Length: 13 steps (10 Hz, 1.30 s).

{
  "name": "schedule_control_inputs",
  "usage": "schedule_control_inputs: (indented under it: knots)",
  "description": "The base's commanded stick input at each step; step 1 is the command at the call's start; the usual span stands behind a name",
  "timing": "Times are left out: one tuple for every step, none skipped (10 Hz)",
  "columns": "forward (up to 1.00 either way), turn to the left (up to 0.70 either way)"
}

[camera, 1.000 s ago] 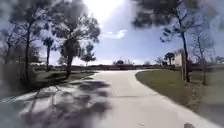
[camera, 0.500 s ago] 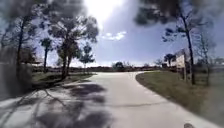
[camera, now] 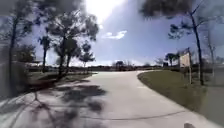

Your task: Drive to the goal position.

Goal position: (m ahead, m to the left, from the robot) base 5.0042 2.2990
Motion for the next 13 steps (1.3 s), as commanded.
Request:
schedule_control_inputs:
  knots:
    - [0.85, 0.00]
    - [0.85, 0.00]
    - [0.85, 0.00]
    - [0.85, 0.00]
    - [0.85, 0.00]
    - [0.85, 0.00]
    - [0.85, 0.00]
    - [0.85, 0.00]
    - [0.85, 0.00]
    - [0.85, 0.00]
    - [0.85, 0.00]
    - [0.85, 0.00]
    - [0.85, 0.00]
